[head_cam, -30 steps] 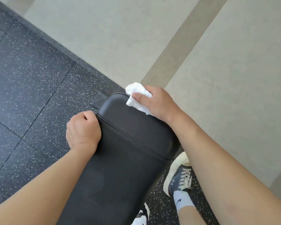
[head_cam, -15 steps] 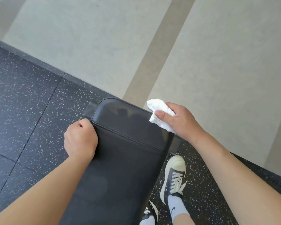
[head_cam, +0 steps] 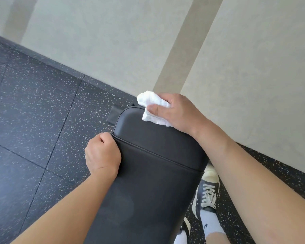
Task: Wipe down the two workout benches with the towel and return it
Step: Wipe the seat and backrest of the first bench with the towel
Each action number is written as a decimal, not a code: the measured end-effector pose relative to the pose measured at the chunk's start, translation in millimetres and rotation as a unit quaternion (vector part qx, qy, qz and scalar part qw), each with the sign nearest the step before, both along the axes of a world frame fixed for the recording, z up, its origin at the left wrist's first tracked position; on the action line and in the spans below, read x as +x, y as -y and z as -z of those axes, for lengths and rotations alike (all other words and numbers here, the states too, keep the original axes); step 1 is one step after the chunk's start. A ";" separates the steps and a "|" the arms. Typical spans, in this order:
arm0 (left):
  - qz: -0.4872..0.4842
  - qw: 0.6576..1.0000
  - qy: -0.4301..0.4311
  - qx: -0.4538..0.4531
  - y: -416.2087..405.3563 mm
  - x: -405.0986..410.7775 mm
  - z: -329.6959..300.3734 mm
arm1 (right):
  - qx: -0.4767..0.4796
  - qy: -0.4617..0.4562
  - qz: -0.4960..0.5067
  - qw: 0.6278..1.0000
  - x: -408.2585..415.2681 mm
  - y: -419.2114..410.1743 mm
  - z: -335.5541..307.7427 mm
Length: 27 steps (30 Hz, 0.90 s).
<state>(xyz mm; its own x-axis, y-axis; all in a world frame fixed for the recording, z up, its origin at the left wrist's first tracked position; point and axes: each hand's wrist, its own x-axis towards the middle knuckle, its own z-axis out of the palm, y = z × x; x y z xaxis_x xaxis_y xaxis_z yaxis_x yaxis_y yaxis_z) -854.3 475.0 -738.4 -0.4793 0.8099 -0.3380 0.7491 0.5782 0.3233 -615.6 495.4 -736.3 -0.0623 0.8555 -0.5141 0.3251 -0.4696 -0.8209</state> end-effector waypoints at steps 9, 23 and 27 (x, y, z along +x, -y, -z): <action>0.006 1.000 -0.004 -0.012 -1.1 -0.8 2.6 | 0.000 0.026 0.137 0.990 57.5 115.2 -3.4; 0.001 1.000 -0.003 -0.025 -3.9 3.5 -1.4 | -0.003 -0.081 0.033 0.996 42.6 36.6 3.0; -0.007 1.000 -0.003 -0.015 -2.7 -0.1 2.8 | 0.071 0.023 0.134 0.988 47.4 94.9 4.1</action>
